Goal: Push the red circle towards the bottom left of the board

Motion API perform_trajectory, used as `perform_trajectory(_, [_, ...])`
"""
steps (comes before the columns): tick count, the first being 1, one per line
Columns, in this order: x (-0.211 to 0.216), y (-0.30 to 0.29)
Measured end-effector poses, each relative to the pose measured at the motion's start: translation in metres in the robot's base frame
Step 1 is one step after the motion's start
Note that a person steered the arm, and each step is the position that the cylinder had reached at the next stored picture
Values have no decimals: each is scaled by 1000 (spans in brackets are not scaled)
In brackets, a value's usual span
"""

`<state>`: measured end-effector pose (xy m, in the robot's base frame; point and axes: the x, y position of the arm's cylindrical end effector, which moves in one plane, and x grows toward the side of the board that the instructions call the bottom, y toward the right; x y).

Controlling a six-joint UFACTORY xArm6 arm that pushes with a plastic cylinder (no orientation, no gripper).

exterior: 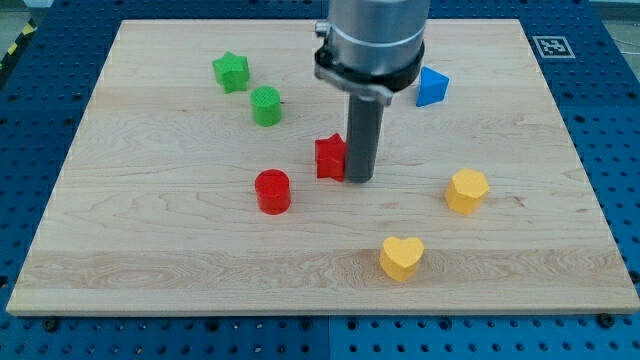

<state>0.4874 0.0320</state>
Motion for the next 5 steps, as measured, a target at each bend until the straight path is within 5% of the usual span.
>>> perform_trajectory(1, [29,-23])
perform_trajectory(4, [-9,-87])
perform_trajectory(5, [14,-112])
